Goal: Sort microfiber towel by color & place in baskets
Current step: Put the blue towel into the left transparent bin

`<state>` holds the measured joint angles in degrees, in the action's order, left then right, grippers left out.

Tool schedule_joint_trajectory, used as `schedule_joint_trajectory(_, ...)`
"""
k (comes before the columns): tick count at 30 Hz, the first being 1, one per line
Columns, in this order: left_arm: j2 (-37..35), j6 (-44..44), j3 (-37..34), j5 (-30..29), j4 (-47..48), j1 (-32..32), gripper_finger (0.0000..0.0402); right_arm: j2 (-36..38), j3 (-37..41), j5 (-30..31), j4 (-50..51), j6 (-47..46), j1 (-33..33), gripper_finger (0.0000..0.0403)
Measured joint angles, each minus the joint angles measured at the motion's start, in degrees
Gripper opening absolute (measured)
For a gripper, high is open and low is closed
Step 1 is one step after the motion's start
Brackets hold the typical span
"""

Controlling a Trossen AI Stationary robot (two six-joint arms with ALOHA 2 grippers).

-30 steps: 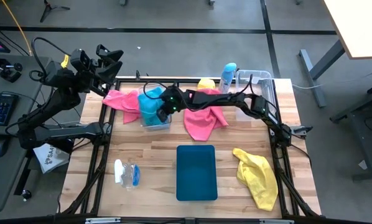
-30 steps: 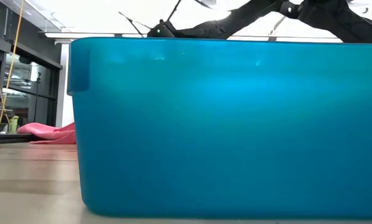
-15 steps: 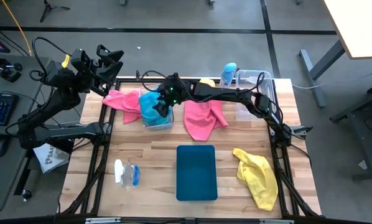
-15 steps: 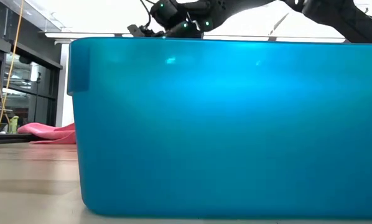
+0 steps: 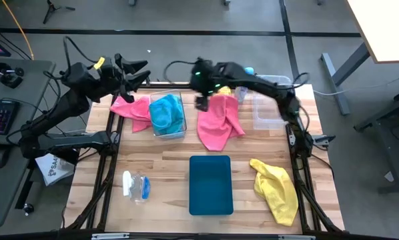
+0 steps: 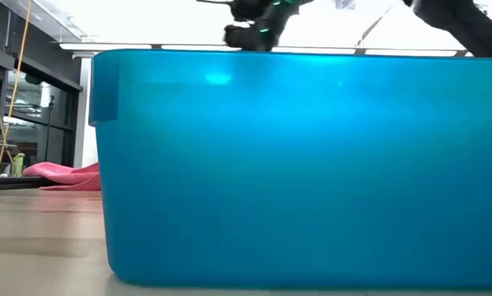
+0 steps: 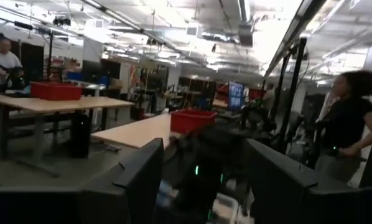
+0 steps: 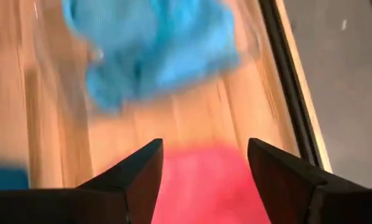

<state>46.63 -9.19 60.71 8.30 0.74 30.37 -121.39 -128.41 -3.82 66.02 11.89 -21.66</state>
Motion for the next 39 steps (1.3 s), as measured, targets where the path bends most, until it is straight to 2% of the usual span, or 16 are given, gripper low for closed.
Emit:
schedule_joint_trajectory(2, 0.0, 2.5, 0.0, -0.3, 1.6, 0.0, 0.0209, 4.8, 5.0, -0.6, 5.1, 1.1, -2.0, 0.0211)
schedule_joint_trajectory(4, -0.1, 5.0, 0.0, -2.1, 4.6, 0.0, 0.0209, 10.4, 12.2, -1.5, 5.8, 0.7, -4.2, 0.0196)
schedule_joint_trajectory(8, 1.3, 6.2, 0.0, -6.7, 13.8, -0.1, 0.0209, 24.0, 29.5, -4.3, 0.1, -4.5, -7.3, 0.0167)
schedule_joint_trajectory(10, 3.5, 3.6, 0.1, -8.8, 18.8, -0.1, 0.0209, 32.2, 38.6, -6.2, -4.1, -8.6, -7.9, 0.0155)
schedule_joint_trajectory(13, 10.0, 3.9, 3.7, -9.4, 29.2, -0.1, 0.0208, 42.9, 50.9, -6.8, -12.1, -16.2, -6.8, 0.0142)
schedule_joint_trajectory(18, 24.4, 14.9, 14.9, -13.1, 49.0, 0.4, 0.0202, 56.6, 64.9, -8.3, -24.8, -30.7, -2.6, 0.0128)
schedule_joint_trajectory(22, 34.4, 18.3, 22.0, -13.5, 61.2, 0.6, 0.0196, 61.7, 70.9, -6.6, -30.2, -38.4, 1.3, 0.0097)
schedule_joint_trajectory(25, 39.8, 18.8, 23.9, -13.8, 67.6, 0.7, 0.0184, 63.3, 73.3, -4.0, -30.8, -39.9, 4.7, 0.0045)
schedule_joint_trajectory(27, 42.5, 20.1, 23.2, -16.4, 69.1, 0.7, 0.0160, 63.3, 74.4, -2.7, -30.7, -39.9, 6.7, 0.0013)
schedule_joint_trajectory(30, 45.9, 21.5, 21.6, -19.3, 70.8, 0.8, 0.0091, 63.2, 75.5, -1.2, -30.8, -41.4, 8.7, 0.0016)
schedule_joint_trajectory(32, 47.7, 21.8, 21.1, -17.8, 71.1, 0.8, 0.0031, 63.1, 76.4, -0.7, -30.7, -42.8, 9.6, 0.0018)
schedule_joint_trajectory(33, 48.3, 21.7, 20.7, -16.7, 70.1, 0.8, 0.0016, 63.0, 76.8, -0.6, -30.7, -43.1, 10.1, 0.0015)
schedule_joint_trajectory(39, 49.6, 21.9, 18.6, -15.0, 63.4, 0.7, 0.0002, 63.0, 76.9, -0.5, -30.3, -43.7, 11.8, 0.0005)
